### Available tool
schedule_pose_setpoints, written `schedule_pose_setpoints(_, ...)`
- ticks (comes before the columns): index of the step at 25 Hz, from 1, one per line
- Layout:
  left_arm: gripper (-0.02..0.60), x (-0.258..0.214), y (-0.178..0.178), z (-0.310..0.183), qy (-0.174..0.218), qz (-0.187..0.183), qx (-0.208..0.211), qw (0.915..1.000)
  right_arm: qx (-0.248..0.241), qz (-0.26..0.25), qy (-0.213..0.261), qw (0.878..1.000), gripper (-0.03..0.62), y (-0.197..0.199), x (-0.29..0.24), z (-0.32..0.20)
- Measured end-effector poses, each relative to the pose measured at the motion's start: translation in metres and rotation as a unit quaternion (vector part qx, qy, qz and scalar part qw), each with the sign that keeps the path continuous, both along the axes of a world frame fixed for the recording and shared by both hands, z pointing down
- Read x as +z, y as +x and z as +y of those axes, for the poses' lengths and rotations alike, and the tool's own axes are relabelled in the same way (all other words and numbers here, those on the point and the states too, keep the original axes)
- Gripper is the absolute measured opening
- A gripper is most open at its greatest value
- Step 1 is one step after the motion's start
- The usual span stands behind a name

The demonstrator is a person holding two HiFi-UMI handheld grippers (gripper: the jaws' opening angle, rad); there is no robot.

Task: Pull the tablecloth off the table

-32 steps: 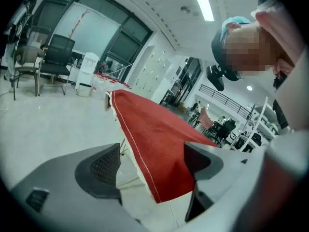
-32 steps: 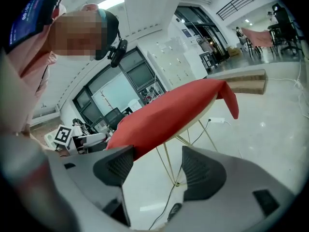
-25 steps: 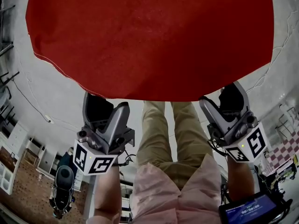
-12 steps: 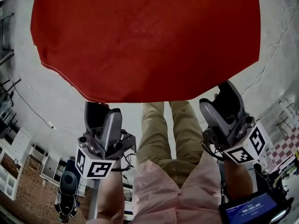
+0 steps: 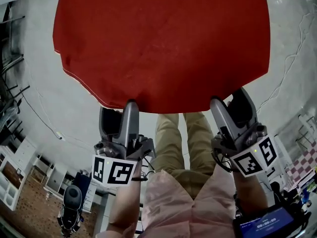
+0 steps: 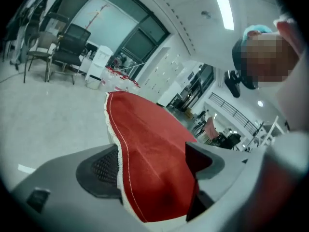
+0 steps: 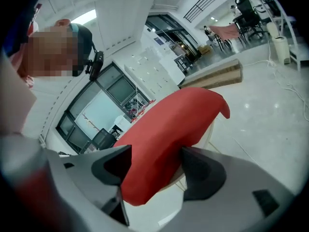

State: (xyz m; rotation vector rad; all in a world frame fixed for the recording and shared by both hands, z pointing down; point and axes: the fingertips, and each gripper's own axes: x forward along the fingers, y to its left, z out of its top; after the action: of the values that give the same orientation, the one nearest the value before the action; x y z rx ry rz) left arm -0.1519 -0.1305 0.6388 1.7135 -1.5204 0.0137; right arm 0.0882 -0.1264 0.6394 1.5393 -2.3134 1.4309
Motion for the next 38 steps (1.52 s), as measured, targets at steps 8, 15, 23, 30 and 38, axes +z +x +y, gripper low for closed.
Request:
schedule_pose_setpoints(8, 0.061, 0.006, -0.012, -0.004, -0.034, -0.105, 0.006, 0.9938, -0.048, 0.119, -0.017, 0.992, 0.198, -0.008, 0.015, -0.013)
schedule_pose_setpoints(15, 0.058, 0.018, -0.014, -0.005, -0.041, -0.102, 0.006, 0.9939, -0.043, 0.142, -0.013, 0.989, 0.152, -0.009, 0.019, -0.017)
schedule_pose_setpoints(23, 0.038, 0.019, -0.011, -0.008, -0.043, -0.096, 0.014, 0.9944, -0.051, 0.159, -0.015, 0.986, 0.031, -0.009, 0.022, -0.019)
schedule_pose_setpoints(30, 0.034, 0.002, -0.01, -0.004, -0.041, -0.104, 0.014, 0.9936, -0.04, 0.14, 0.0, 0.989, 0.028, -0.009, -0.002, -0.02)
schedule_pose_setpoints(38, 0.034, -0.032, -0.004, -0.008, -0.011, -0.111, 0.014, 0.9937, -0.031, 0.142, 0.031, 0.989, 0.026, -0.004, -0.038, -0.029)
